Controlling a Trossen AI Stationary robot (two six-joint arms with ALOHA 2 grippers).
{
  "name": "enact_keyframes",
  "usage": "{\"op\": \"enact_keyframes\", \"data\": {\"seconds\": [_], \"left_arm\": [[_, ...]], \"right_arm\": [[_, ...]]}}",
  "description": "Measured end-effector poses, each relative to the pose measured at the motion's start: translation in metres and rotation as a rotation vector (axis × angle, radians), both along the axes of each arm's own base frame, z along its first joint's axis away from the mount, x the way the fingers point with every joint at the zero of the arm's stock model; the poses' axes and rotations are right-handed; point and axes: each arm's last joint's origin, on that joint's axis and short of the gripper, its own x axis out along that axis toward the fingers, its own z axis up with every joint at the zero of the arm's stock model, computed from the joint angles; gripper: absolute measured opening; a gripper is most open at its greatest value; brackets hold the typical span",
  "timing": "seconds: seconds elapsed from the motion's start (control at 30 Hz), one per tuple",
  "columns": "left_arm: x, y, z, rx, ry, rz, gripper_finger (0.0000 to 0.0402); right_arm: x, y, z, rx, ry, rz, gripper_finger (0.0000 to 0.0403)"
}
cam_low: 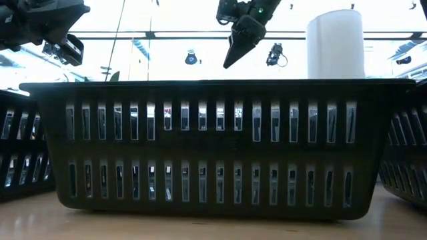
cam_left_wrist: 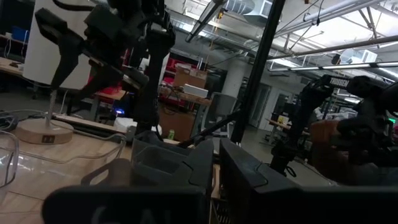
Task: Stack baskets by color
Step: Stack the middle transparent bin on top of the right transparent bin
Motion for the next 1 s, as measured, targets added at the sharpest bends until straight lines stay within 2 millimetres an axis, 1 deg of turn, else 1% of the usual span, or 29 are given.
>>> {"op": "enact_keyframes", "data": {"seconds": [0.23,0.37,0.5,0.63,0.83,1.0], "left_arm": [[0.0,0.0,0.0,0.0,0.0,0.0,0.0029],[0.0,0.0,0.0,0.0,0.0,0.0,0.0026],[0.0,0.0,0.0,0.0,0.0,0.0,0.003],[0.0,0.0,0.0,0.0,-0.001,0.0,0.0035],[0.0,0.0,0.0,0.0,0.001,0.0,0.0031],[0.0,0.0,0.0,0.0,-0.001,0.0,0.0029]], "right_arm": [[0.001,-0.003,0.001,-0.048,0.002,0.021,0.016],[0.009,-0.011,-0.002,-0.032,-0.054,0.005,0.016],[0.019,-0.025,-0.014,-0.027,-0.065,-0.011,0.016],[0.03,-0.036,-0.035,0.023,-0.052,0.019,0.016],[0.041,-0.04,-0.058,0.072,-0.013,0.049,0.0179],[0.044,-0.04,-0.068,0.065,0.023,0.068,0.0209]]}}
